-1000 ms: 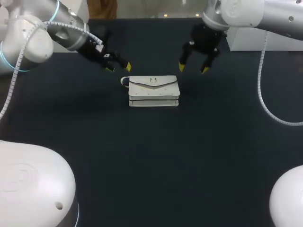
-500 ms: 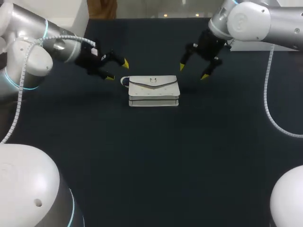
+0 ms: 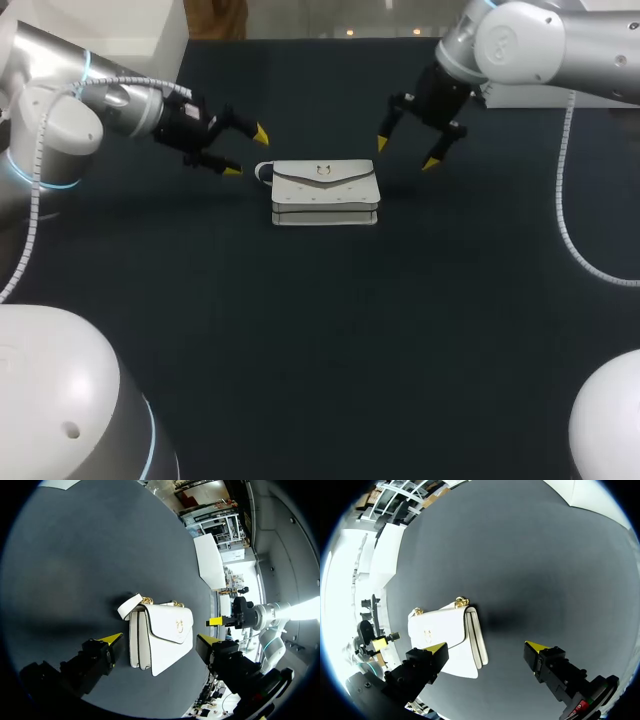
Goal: Pick up the bag, open it, inspect its contents, close it, and place it on the opposite side
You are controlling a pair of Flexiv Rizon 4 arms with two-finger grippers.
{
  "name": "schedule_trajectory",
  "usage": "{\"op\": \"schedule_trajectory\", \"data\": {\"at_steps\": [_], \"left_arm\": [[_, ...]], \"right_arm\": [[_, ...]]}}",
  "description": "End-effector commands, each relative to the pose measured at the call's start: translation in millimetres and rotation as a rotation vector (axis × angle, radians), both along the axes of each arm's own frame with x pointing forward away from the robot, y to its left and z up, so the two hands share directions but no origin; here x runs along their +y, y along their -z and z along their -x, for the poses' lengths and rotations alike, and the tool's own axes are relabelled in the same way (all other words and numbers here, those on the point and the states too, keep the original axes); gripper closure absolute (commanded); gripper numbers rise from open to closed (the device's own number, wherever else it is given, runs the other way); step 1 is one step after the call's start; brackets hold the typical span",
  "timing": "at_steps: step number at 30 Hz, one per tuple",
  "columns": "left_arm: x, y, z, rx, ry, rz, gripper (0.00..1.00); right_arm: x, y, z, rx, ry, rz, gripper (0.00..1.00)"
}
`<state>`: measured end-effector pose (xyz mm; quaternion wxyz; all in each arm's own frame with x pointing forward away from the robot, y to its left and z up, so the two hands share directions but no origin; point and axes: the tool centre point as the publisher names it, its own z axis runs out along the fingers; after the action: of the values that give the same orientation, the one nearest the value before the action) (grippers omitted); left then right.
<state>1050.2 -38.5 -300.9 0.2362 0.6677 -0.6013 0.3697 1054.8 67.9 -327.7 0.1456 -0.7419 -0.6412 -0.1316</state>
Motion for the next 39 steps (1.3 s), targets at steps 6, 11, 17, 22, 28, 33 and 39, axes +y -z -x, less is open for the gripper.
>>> {"op": "schedule_trajectory", "data": {"at_steps": [6, 11, 17, 22, 28, 33, 39], "left_arm": [[-2.5, 4.5, -6.3, 0.04, 0.008, 0.069, 0.0], [-3.4, 5.1, -8.5, 0.056, 0.01, 0.132, 0.0], [-5.7, 3.9, -10.7, 0.066, 0.036, 0.187, 0.0], [-13.4, 7.3, -12.6, 0.069, 0.065, 0.201, 0.0], [-17.2, 13.2, -14.8, 0.069, 0.074, 0.224, 0.0], [-15.9, 18.9, -17.9, 0.087, 0.06, 0.245, 0.05], [-18.3, 26.0, -20.6, 0.127, 0.049, 0.27, 0.2]], "right_arm": [[11.7, 3.3, -5.7, 0.0, -0.042, -0.103, 0.0], [14.5, 9.4, -10.8, -0.027, -0.026, -0.254, 0.0], [11.9, 12.5, -10.9, -0.07, -0.023, -0.384, 0.0], [19.3, 19.2, -9.8, -0.058, -0.03, -0.426, 0.0], [26.2, 24.6, -8.5, -0.046, -0.016, -0.495, 0.0], [30.7, 26.3, -7.6, -0.041, -0.006, -0.516, 0.04], [34.3, 29.4, -9.1, -0.026, 0.005, -0.546, 0.18]]}}
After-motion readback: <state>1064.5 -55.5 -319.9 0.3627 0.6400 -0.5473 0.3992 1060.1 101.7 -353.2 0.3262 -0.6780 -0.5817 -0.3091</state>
